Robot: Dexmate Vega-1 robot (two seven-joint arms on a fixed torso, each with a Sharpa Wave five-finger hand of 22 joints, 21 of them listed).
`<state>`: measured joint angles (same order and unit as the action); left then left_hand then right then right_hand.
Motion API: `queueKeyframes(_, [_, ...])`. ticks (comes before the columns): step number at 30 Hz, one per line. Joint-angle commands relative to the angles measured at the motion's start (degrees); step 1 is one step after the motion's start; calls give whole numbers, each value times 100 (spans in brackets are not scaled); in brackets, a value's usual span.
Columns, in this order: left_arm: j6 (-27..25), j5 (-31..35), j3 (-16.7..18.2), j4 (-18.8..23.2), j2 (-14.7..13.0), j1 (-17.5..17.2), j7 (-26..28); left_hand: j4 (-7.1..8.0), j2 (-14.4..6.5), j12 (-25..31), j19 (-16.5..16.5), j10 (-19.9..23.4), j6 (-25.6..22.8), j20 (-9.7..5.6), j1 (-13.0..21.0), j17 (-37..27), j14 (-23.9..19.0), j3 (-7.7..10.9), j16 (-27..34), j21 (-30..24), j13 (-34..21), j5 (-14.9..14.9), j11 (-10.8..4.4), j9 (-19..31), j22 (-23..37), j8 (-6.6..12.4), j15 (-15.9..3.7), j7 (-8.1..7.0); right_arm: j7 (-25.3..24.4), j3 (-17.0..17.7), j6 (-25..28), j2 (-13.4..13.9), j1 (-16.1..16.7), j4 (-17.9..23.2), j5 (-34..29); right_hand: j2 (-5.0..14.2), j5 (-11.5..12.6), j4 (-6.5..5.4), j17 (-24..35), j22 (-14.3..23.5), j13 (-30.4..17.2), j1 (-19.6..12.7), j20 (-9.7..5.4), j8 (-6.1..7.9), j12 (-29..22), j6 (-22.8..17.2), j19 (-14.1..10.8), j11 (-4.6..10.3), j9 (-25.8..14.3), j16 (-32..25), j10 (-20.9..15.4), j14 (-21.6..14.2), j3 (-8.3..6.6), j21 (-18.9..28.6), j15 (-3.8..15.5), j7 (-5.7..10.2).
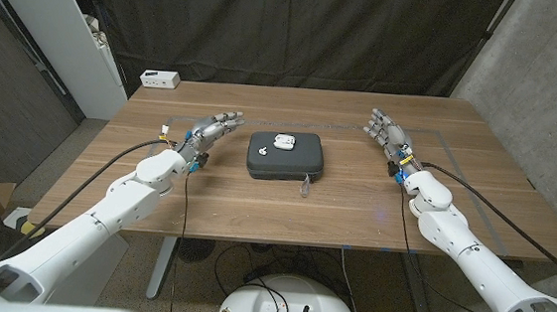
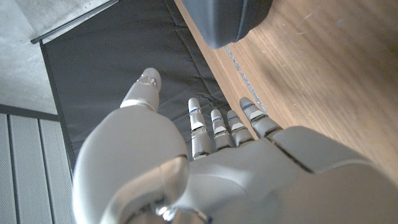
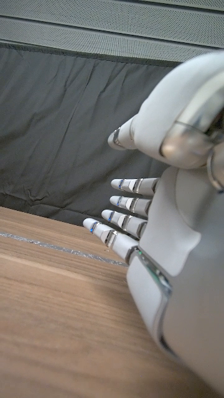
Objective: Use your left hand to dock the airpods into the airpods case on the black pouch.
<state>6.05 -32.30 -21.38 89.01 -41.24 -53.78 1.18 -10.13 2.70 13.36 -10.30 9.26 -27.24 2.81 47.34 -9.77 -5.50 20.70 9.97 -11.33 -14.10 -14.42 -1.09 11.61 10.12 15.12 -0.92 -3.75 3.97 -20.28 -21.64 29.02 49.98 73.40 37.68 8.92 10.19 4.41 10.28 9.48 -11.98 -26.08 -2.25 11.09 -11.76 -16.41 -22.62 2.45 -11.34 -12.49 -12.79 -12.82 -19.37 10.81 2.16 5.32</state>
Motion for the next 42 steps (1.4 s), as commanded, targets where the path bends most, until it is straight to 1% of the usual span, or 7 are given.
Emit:
queueKeyframes(1, [-367,188,-63,433,-406,-175,-46,34,101,30,43,2,-184,15,63,-24,38,-71,37,16,-22,-99,-40,40,13,94,13,32,-155,83,-152,96,361,323,-24,-9,38,2,25,26,-8,44,3,59,-17,-61,13,4,-10,-2,-83,-65,-56,7,520,-5])
queueKeyframes(8, [-357,251,-149,507,-466,-189,-195,98,82,86,51,83,-723,49,319,-23,7,-149,57,0,-34,-318,-73,155,21,296,-30,-117,-185,100,-265,121,443,348,-88,-10,40,11,23,26,-8,57,22,58,-24,-69,24,16,-8,3,-109,-93,-66,5,533,-8])
queueKeyframes(12, [-522,153,-70,794,-587,-362,-118,101,24,120,24,139,-1071,62,582,-22,-28,-187,65,-16,-39,-475,-107,267,22,447,-83,-211,-76,113,-346,108,390,227,-56,-8,40,14,25,26,-8,66,41,58,-26,-75,34,-6,-7,9,-121,-95,-68,3,525,-3])
queueKeyframes(21, [-1052,-534,198,1314,-1102,-628,-593,138,-84,37,69,-109,-880,41,937,-18,315,-285,-16,-7,-37,-669,-77,475,27,414,10,-470,138,202,-344,304,385,297,21,-6,40,17,30,27,-8,88,58,57,-22,-86,41,18,-5,14,-123,-110,-71,3,539,14])
queueKeyframes(30, [-862,-473,163,1309,-956,-730,-403,130,-256,105,49,37,-1328,51,1306,-12,272,-328,45,-26,-24,-760,-127,659,30,647,-29,-466,286,256,-373,391,454,301,103,-7,39,22,34,28,-9,109,70,59,-24,-102,44,11,-4,18,-138,-128,-75,5,541,48])
queueKeyframes(33, [-905,-417,139,1327,-943,-705,-318,98,-329,141,30,137,-1500,58,1552,-10,241,-344,57,-36,-9,-772,-258,761,30,751,-59,-484,321,283,-421,383,471,269,141,-4,38,16,38,28,-10,130,76,58,-20,-107,47,48,-4,17,-134,-141,-75,6,547,49])
queueKeyframes(42, [-998,-167,-79,1325,-827,-489,-241,100,-383,157,-9,197,-1588,47,1738,-7,175,-384,69,-52,6,-751,-264,858,33,821,-85,-514,352,380,-566,419,617,279,200,0,39,14,41,29,-11,153,87,61,-20,-124,49,39,-3,26,-140,-143,-82,8,547,71])
